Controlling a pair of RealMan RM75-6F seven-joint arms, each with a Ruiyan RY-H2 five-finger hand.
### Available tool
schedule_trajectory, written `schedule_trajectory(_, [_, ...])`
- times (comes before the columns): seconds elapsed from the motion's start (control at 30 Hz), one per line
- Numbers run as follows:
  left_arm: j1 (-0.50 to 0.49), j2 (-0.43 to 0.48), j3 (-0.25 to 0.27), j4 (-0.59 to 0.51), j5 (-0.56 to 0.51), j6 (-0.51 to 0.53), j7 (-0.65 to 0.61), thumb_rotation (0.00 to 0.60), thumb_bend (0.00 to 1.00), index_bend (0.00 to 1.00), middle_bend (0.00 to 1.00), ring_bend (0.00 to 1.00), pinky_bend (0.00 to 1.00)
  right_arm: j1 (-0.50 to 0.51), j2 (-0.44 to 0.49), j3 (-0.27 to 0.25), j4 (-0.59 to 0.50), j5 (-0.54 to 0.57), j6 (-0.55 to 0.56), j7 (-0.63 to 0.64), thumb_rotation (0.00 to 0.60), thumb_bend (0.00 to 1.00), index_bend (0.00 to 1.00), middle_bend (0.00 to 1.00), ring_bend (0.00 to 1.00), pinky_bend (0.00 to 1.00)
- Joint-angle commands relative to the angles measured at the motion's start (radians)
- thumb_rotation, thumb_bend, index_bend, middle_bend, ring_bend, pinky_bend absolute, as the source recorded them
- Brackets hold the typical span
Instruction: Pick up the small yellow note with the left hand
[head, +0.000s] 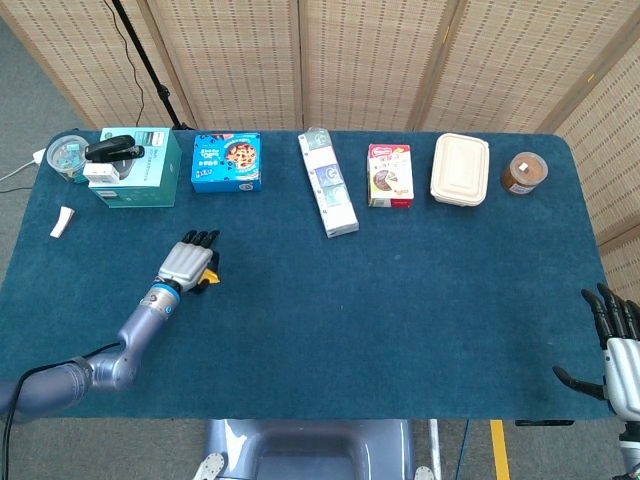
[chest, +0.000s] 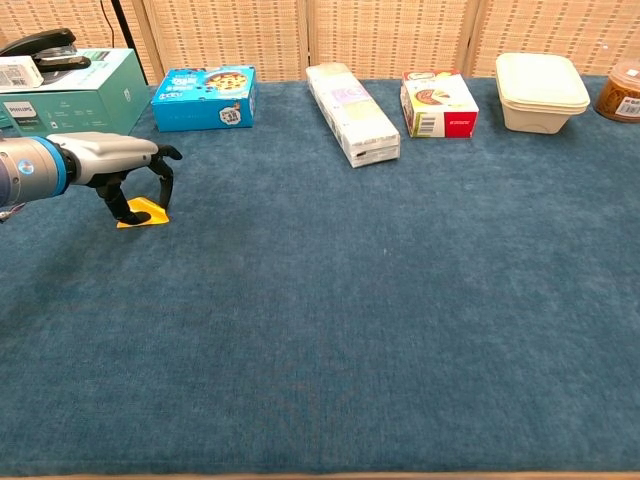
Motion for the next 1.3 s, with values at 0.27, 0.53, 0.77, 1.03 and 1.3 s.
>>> schedule_trajectory(0.27, [-0.002, -0.009, 0.005, 0.007, -0.008, 0.015, 0.015, 0.6, 0.42, 0.54, 0.0, 0.0, 0.0, -0.001, 0.004, 0.0, 0.0, 0.0, 0.001, 0.007, 0.6, 0.0, 0.0, 0.0, 0.0, 0.0])
schedule_trajectory(0.53, [-0.001, -0.015, 0.007, 0.014, -0.012, 0.02, 0.019, 0.6, 0.45, 0.59, 0.0, 0.0, 0.0, 0.0, 0.004, -0.001, 0.0, -0.002, 0.001, 0.008, 0.6, 0.0, 0.0, 0.0, 0.0, 0.0])
schedule_trajectory(0.77, [-0.002, -0.016, 0.005, 0.013, -0.008, 0.027, 0.02, 0.6, 0.46, 0.6, 0.0, 0.0, 0.0, 0.0, 0.006, -0.001, -0.002, -0.001, 0.0, 0.01, 0.6, 0.0, 0.0, 0.0, 0.0, 0.0])
schedule_trajectory(1.03, [0.012, 0.003, 0.009, -0.007, 0.011, 0.036, 0.004, 0.6, 0.46, 0.61, 0.0, 0.0, 0.0, -0.001, 0.011, -0.001, -0.003, -0.003, 0.002, 0.022, 0.6, 0.0, 0.0, 0.0, 0.0, 0.0])
schedule_trajectory(1.3, [0.069, 0.074, 0.025, -0.06, 0.107, 0.072, -0.085, 0.6, 0.46, 0.61, 0.0, 0.0, 0.0, -0.002, 0.015, -0.004, -0.005, -0.008, 0.0, 0.032, 0.6, 0.0, 0.0, 0.0, 0.0, 0.0])
